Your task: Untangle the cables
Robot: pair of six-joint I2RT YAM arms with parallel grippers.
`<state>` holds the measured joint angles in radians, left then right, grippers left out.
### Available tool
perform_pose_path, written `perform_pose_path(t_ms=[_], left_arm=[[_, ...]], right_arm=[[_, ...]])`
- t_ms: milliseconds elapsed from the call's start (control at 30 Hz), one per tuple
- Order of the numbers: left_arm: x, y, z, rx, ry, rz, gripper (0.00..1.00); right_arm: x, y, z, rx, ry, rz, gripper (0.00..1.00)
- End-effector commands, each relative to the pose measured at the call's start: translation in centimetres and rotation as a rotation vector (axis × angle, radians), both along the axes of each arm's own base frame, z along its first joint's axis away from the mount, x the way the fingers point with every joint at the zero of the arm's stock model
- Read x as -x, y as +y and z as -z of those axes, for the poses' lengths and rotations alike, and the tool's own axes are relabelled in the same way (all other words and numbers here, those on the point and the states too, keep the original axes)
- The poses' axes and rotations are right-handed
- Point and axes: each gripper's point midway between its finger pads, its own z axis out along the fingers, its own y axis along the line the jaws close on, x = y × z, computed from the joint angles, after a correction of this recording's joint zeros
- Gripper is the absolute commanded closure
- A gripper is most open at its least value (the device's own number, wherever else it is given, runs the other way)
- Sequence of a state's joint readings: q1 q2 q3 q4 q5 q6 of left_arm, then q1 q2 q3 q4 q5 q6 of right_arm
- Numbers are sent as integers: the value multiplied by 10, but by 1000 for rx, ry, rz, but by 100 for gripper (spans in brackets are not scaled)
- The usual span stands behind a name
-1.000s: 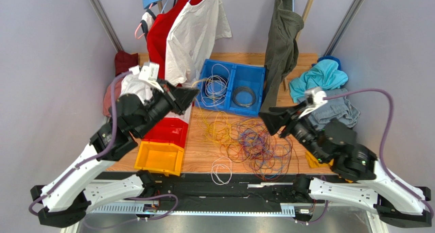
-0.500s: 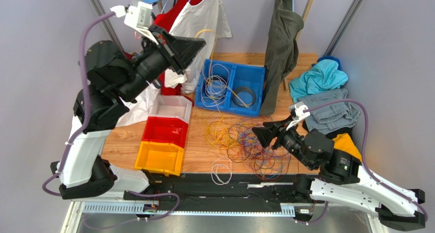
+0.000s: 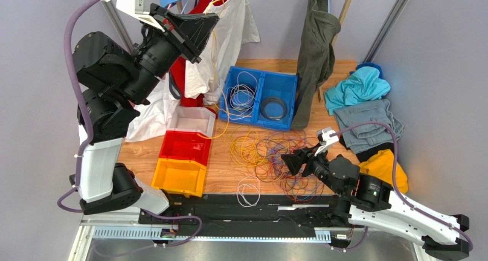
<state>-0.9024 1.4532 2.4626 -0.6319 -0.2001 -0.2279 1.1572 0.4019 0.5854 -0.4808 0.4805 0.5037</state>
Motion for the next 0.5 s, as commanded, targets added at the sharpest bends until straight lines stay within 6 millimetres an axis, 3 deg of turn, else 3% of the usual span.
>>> perform_pose_path(t_ms=[0, 167, 367, 467], left_arm=[[-9, 15, -12, -14, -64, -101, 100], [-28, -20, 12, -94, -30, -63, 100], [-39, -52, 11, -97, -64, -4, 100], [-41, -78, 14, -110, -104, 74, 100]], right_arm=[[-1, 2, 1, -68, 7, 18, 40], [-3, -2, 10, -47, 13, 40, 42], [-2, -10, 11, -41, 27, 58, 44], [-2, -21, 7, -76, 39, 103, 45]])
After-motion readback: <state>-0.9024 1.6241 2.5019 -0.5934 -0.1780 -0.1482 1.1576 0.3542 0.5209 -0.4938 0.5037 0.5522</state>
